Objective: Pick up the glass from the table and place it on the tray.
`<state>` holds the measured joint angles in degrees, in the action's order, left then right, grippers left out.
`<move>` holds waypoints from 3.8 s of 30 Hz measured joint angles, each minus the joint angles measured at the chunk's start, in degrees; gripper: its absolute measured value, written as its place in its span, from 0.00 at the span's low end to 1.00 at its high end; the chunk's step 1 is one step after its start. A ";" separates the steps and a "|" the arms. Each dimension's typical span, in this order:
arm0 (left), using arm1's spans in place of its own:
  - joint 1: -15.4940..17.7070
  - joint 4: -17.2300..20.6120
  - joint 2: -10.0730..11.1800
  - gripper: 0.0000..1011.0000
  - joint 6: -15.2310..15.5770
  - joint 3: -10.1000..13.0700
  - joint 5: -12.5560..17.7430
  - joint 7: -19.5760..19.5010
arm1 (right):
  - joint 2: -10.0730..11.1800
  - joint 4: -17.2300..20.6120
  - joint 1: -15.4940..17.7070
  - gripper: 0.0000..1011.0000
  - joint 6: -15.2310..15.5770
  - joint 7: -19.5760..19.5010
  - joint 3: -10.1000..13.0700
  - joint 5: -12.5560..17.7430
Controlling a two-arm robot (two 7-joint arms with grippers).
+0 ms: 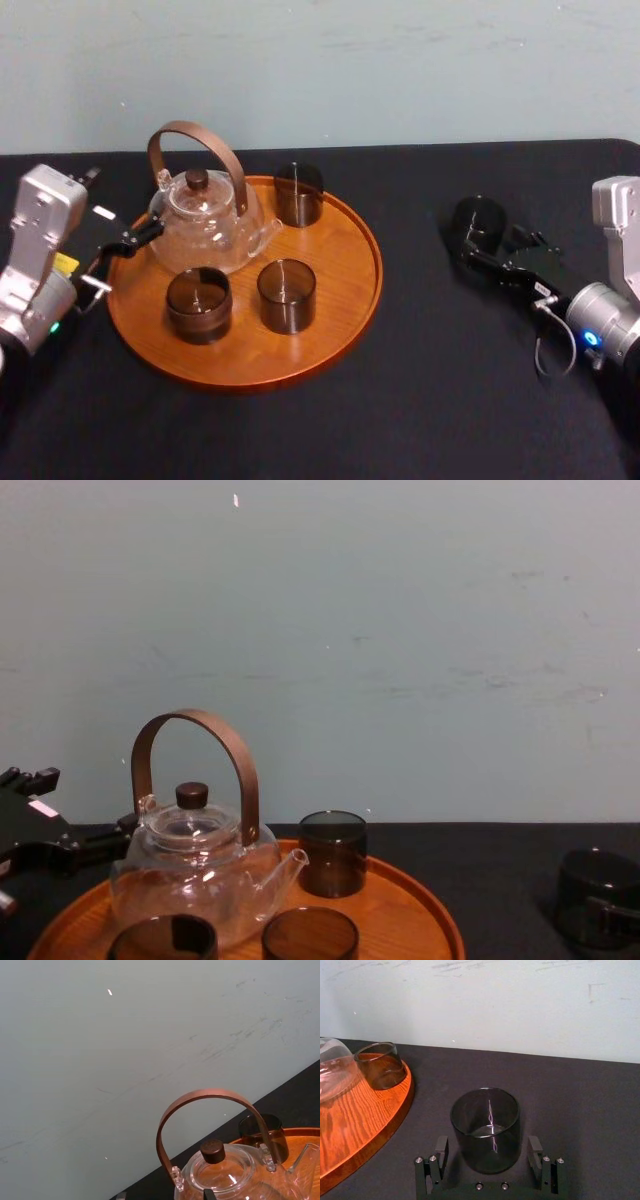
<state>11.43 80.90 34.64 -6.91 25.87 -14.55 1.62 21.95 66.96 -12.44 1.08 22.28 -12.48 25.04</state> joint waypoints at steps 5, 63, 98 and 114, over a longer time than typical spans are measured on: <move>0.00 0.00 0.00 0.99 0.00 0.00 0.00 0.00 | -0.48 -2.04 -1.41 0.99 -0.61 0.42 -0.14 -0.48; 0.00 0.00 0.00 0.99 0.00 0.00 0.00 0.00 | -3.70 -15.39 -10.38 0.99 -5.24 5.13 -1.35 -2.55; 0.00 0.00 0.00 0.99 0.00 0.00 0.00 0.00 | -2.76 -11.30 -8.62 0.91 -4.45 7.15 -1.40 -1.40; 0.00 0.00 0.00 0.99 0.00 0.00 0.00 0.00 | -1.97 -2.68 -6.89 0.91 -2.01 9.92 -5.55 -0.11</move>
<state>11.43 80.90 34.65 -6.91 25.86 -14.55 1.62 19.98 64.28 -19.33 -0.93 32.20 -18.03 24.93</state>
